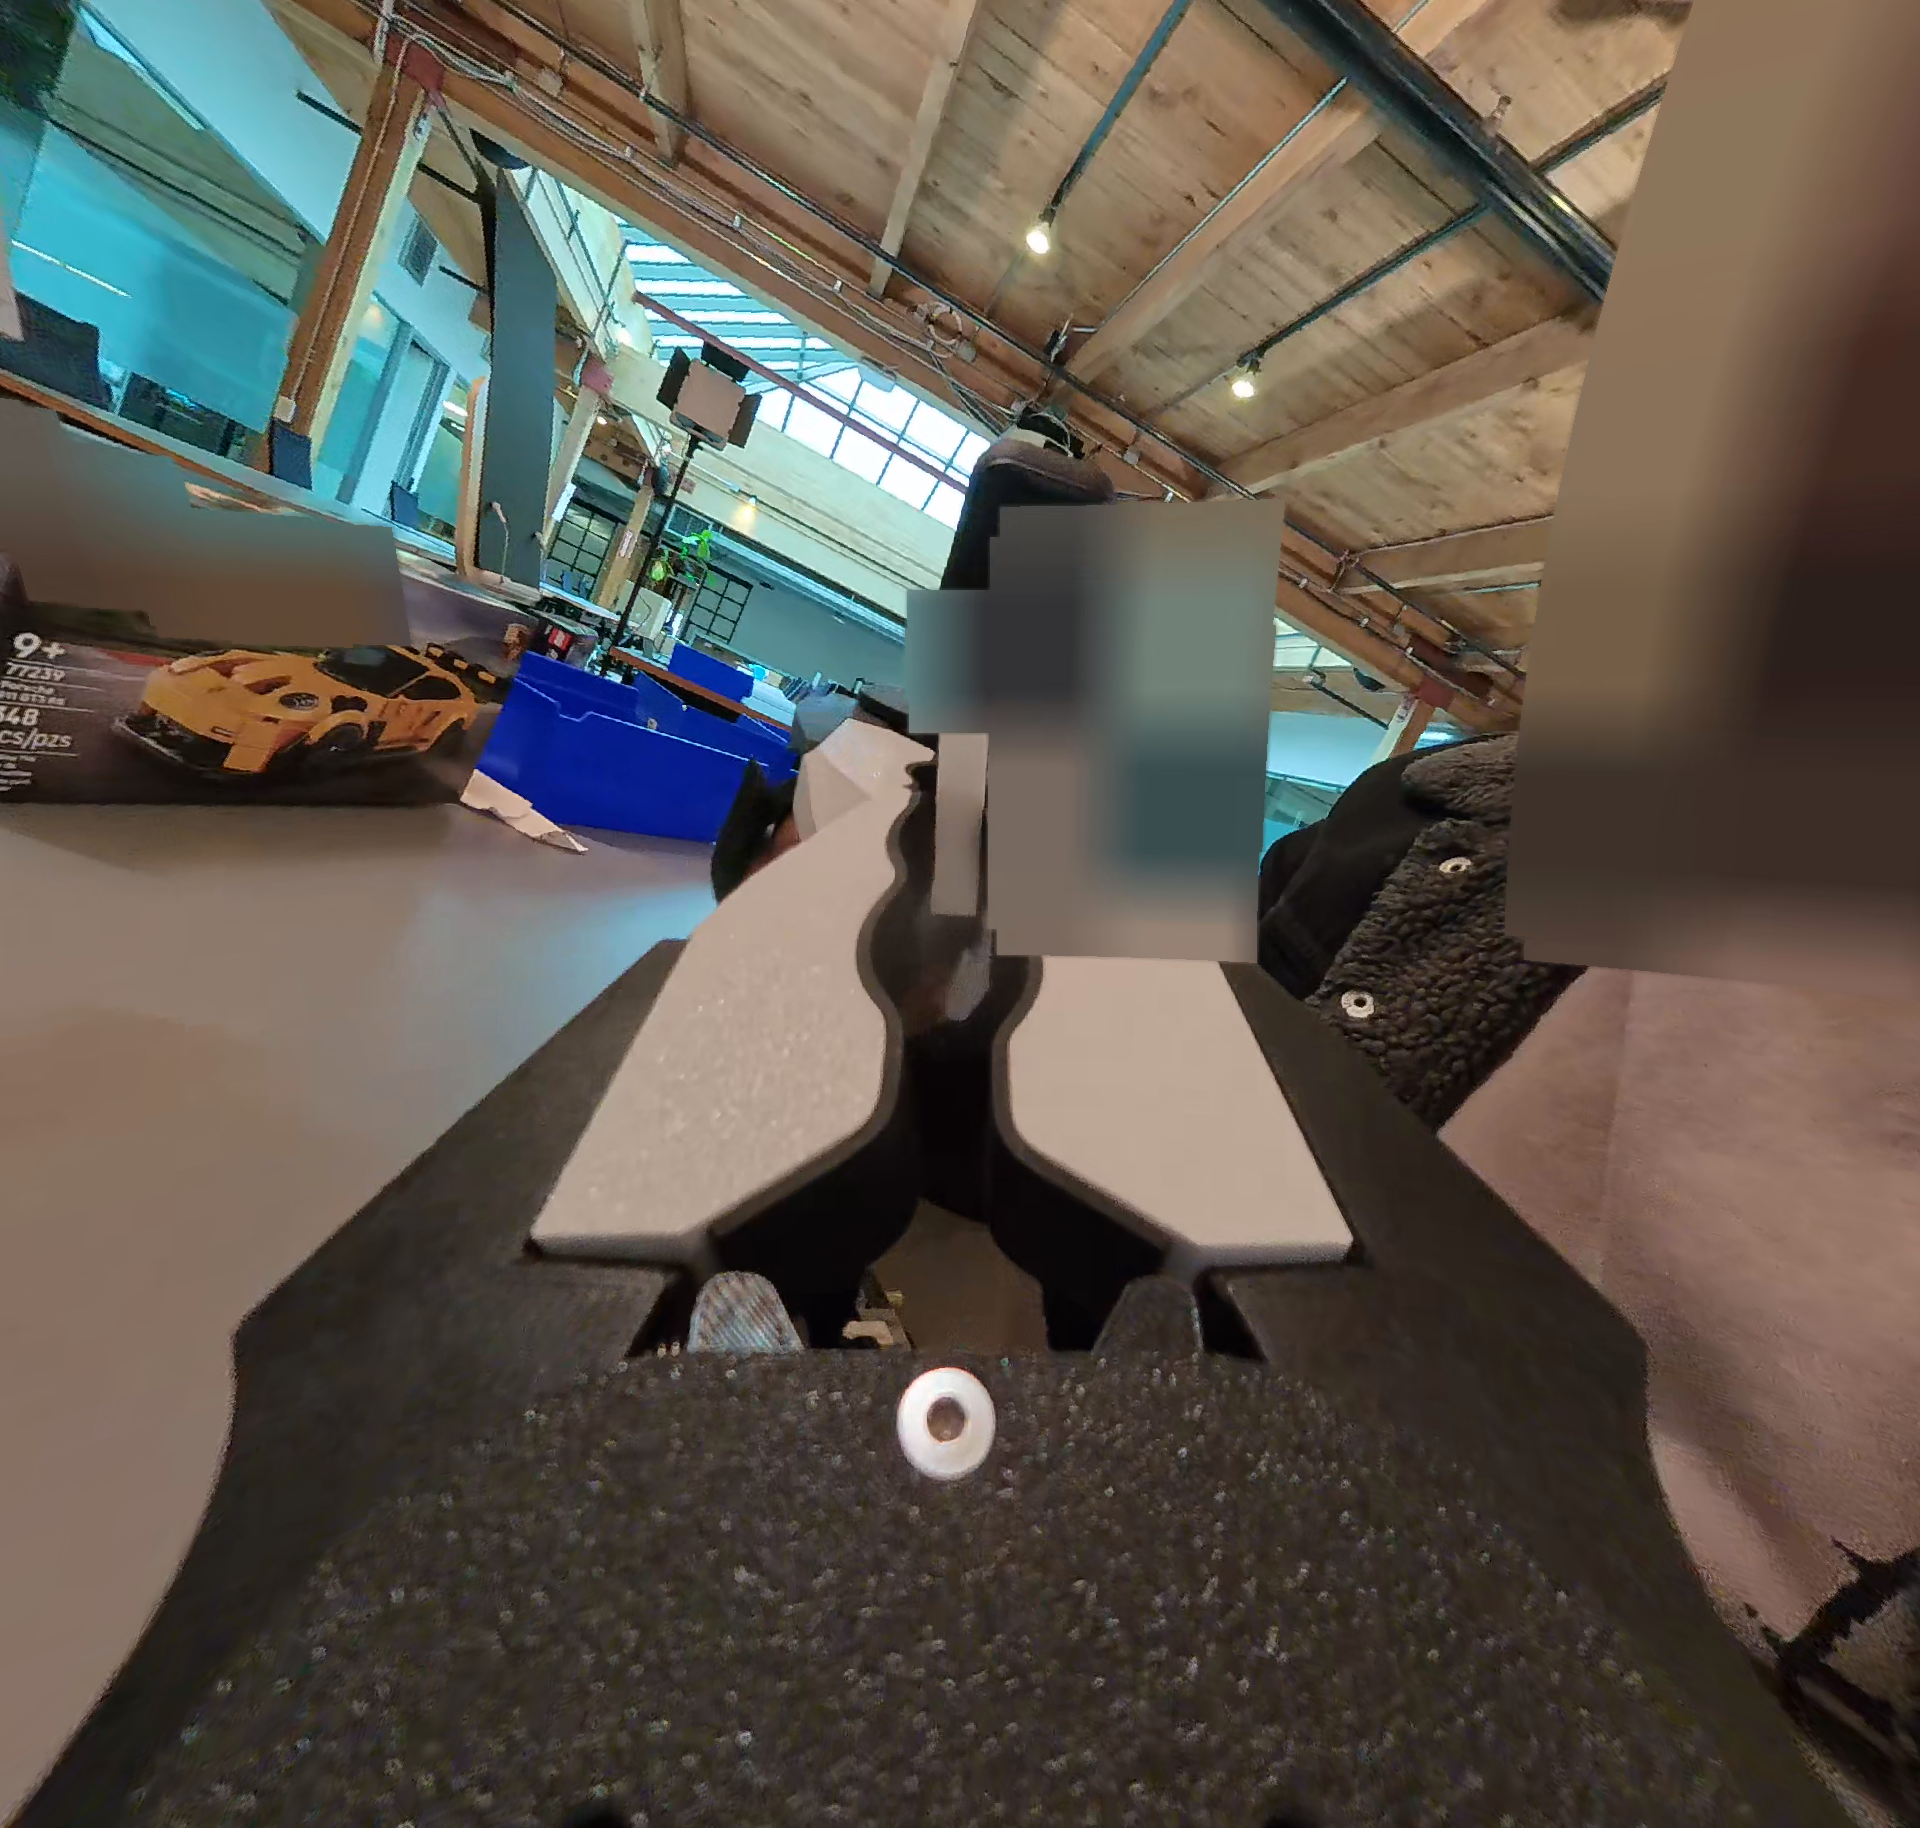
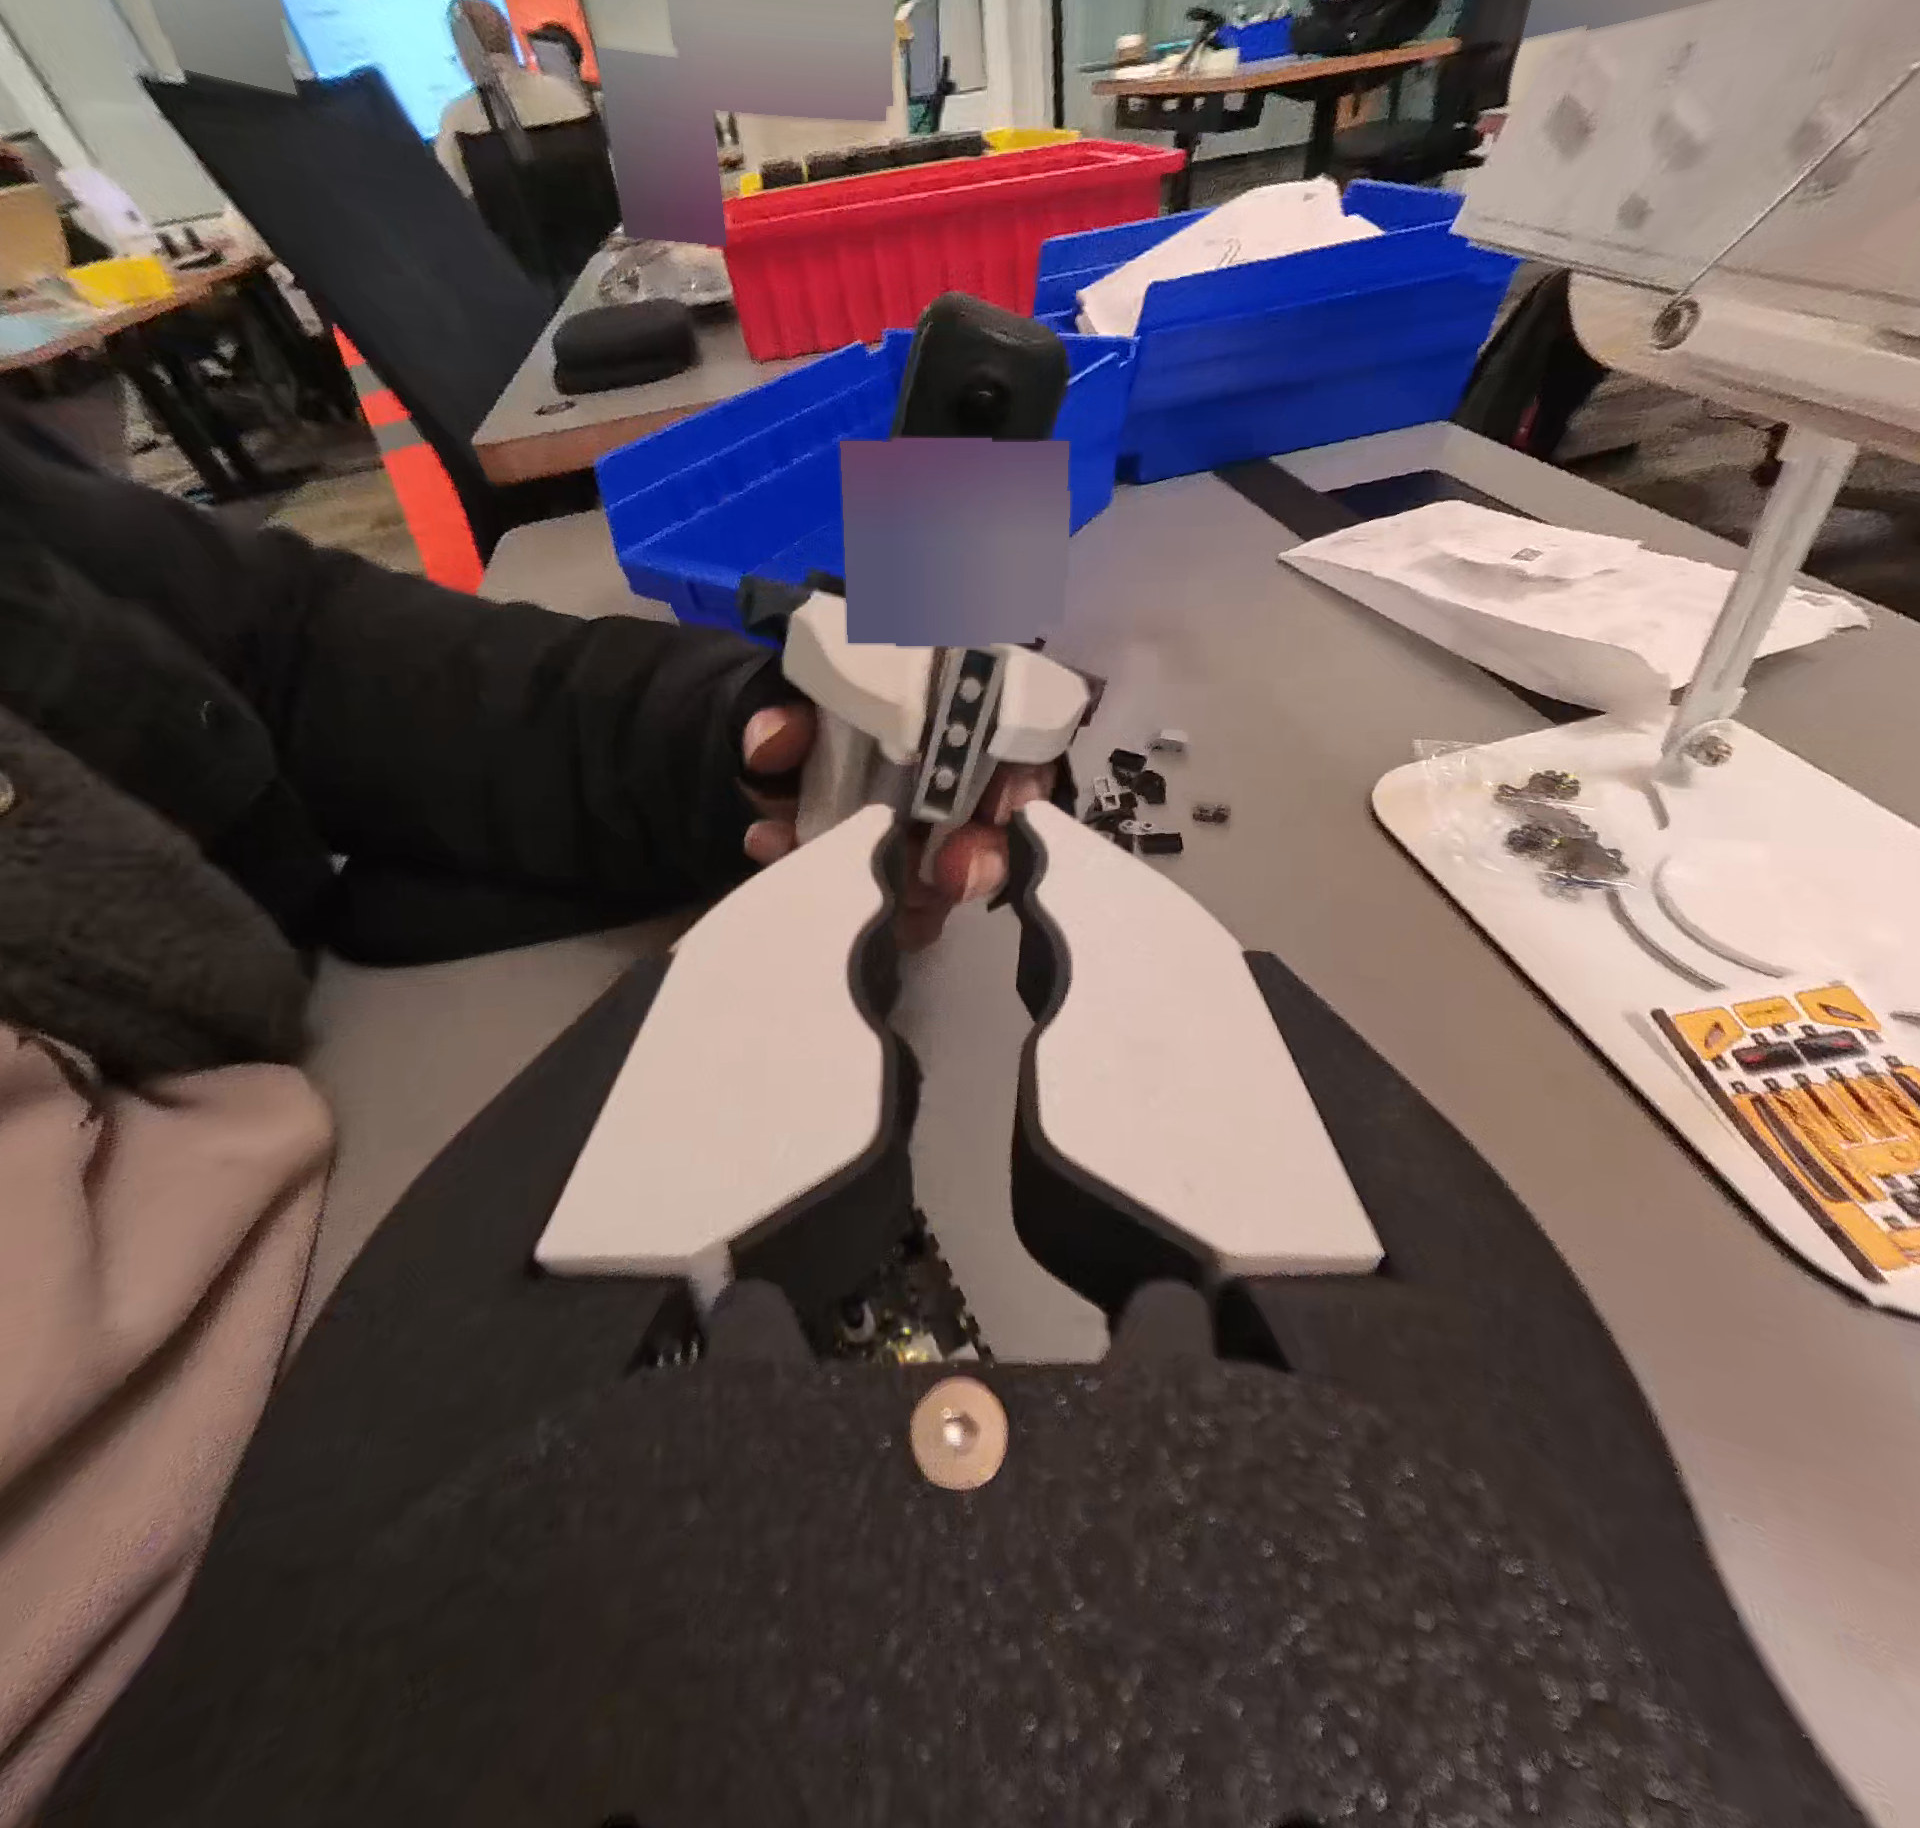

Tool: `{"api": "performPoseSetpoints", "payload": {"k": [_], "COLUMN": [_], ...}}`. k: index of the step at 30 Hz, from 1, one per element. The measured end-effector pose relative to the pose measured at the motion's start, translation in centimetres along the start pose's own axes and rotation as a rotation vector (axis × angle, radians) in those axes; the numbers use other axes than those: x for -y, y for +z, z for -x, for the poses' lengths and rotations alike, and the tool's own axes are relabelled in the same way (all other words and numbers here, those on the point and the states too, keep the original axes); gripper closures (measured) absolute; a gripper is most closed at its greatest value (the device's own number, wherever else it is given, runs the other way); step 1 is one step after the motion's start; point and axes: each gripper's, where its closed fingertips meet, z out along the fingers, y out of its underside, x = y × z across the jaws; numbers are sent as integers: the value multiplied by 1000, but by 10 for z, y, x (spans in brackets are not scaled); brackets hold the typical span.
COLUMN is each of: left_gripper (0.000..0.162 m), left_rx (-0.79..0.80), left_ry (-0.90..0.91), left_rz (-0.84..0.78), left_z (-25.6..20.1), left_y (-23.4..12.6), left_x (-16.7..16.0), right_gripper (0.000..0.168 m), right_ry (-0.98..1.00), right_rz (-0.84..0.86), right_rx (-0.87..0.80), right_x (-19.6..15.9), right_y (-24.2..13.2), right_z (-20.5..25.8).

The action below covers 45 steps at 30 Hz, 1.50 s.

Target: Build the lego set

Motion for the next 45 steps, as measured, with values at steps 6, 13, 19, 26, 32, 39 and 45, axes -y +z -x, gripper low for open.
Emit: {"api": "performPoseSetpoints", "payload": {"k": [6,13,19,26,32,39,45], "left_gripper": [154,151,162,147,145,152,149], "left_rx": [49,242,281,262,260,262,260], "left_ry": [67,464,583,550,537,534,540], "left_rz": [74,615,860,841,841,860,862], "left_z": [4,32,45,42,42,43,42], "left_y": [2,-15,-26,-24,-23,-24,-24], "left_x": [-8,-68,-107,-106,-109,-114,-114], "right_gripper": [161,161,161,161,161,161,161], "right_ry": [-46,-239,-287,-278,-269,-268,-265], "right_rz": [54,490,660,664,659,665,664], "right_rx": [23,-16,14,14,13,26,28], "right_x": [-7,-63,-94,-97,-97,-99,-99], "right_y": [-4,-21,-23,-23,-21,-19,-18], "right_z": [1,-13,-11,-14,-16,-15,-16]}}
